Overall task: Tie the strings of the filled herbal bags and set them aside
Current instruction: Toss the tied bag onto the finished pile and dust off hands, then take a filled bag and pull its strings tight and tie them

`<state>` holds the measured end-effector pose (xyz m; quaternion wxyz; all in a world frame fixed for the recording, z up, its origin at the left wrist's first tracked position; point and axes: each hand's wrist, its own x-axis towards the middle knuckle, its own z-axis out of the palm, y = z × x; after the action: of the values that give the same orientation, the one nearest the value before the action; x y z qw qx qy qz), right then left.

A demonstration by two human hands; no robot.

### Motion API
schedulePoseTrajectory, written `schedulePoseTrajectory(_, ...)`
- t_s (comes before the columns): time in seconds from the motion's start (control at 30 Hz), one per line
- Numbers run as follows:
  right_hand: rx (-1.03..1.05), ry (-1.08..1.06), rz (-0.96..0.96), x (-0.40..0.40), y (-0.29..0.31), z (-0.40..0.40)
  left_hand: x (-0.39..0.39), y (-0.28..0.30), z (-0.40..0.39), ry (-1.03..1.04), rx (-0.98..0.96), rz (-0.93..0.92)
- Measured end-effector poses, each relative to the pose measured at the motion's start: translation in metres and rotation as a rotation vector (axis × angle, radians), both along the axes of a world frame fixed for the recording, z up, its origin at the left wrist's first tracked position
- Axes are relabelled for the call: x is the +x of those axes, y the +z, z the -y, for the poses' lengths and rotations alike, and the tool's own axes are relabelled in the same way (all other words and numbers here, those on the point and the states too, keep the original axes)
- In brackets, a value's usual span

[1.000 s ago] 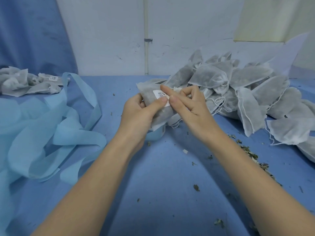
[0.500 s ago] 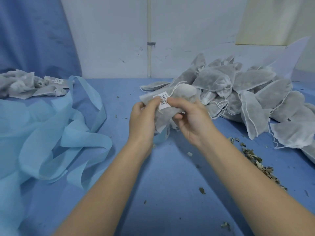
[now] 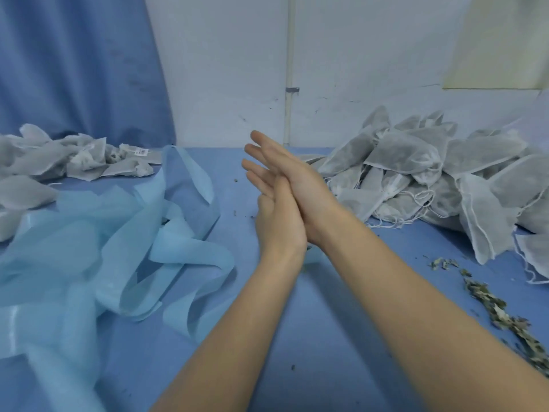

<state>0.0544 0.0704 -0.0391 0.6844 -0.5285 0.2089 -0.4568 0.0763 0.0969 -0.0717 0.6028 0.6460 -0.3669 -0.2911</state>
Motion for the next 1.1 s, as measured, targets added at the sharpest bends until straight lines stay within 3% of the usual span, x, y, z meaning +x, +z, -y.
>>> schedulePoseTrajectory(0.1, -0.001, -0.106, -0.058, -0.03, -0.002, -0.003, -0.011, -0.004, 0.003, -0.182, -0.032, 0.077)
schedulePoseTrajectory(0.17, -0.026, -0.187, -0.108, -0.055, -0.004, -0.004, -0.027, -0.007, 0.004, -0.261, 0.011, 0.281)
schedulePoseTrajectory(0.27, -0.038, -0.294, -0.148, -0.092, -0.009, -0.002, -0.044, -0.009, 0.005, -0.337, 0.023, 0.446)
schedulePoseTrajectory(0.37, -0.012, -0.408, -0.188, -0.124, -0.016, 0.002, -0.058, -0.01, 0.021, -0.321, 0.011, 0.664)
schedulePoseTrajectory(0.6, 0.099, -0.536, -0.221, -0.16, -0.037, 0.013, -0.077, -0.019, 0.074, -0.264, 0.225, 1.12)
schedulePoseTrajectory(0.77, 0.115, -0.548, -0.241, -0.165, -0.044, 0.018, -0.082, -0.028, 0.086, -0.139, 0.168, 1.353)
schedulePoseTrajectory(0.9, 0.098, -0.596, -0.314, -0.167, -0.049, 0.022, -0.085, -0.02, 0.079, -0.06, -0.037, 1.169)
schedulePoseTrajectory(1.1, -0.114, -0.683, -0.515, -0.169, -0.053, 0.02, -0.094, 0.002, 0.056, -0.143, -0.167, 0.38)
